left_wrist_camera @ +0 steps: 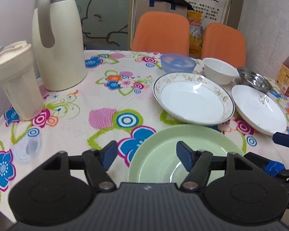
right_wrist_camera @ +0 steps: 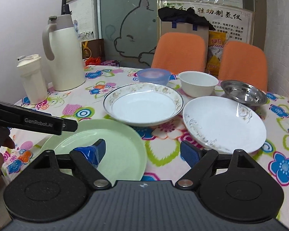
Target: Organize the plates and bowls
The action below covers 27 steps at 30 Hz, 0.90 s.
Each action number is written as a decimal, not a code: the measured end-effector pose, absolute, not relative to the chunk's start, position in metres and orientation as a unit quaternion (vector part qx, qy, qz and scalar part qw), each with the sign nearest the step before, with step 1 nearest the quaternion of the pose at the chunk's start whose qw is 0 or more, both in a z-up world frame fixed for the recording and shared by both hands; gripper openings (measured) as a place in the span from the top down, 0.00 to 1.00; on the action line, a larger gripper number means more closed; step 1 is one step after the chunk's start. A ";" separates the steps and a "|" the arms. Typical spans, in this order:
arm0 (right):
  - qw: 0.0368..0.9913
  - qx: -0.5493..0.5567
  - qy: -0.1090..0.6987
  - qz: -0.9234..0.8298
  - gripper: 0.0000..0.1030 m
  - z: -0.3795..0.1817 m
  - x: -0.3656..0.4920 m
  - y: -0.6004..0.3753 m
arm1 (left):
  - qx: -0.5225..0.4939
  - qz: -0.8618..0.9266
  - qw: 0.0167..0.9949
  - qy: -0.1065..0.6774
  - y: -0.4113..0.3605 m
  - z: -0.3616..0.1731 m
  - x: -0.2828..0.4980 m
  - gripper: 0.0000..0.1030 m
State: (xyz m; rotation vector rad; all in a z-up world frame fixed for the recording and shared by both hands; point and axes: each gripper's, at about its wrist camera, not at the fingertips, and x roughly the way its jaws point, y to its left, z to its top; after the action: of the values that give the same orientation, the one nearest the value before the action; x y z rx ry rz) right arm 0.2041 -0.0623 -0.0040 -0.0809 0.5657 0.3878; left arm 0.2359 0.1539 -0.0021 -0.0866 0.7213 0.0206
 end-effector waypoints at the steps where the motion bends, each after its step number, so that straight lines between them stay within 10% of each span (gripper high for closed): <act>1: 0.941 -0.041 0.278 0.191 0.31 -0.002 0.211 -0.063 | -0.046 0.013 0.935 0.351 0.156 0.000 0.241 0.33; 27: 0.916 0.008 0.342 0.210 0.27 -0.029 0.333 -0.035 | -0.058 0.055 0.932 0.352 0.195 0.000 0.319 0.29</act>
State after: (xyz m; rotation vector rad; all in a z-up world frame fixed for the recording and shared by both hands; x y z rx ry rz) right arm 0.3326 -0.0352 -0.0294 0.0165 0.7033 0.4314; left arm 0.3188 0.1946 0.0000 -0.1184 0.7211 0.1131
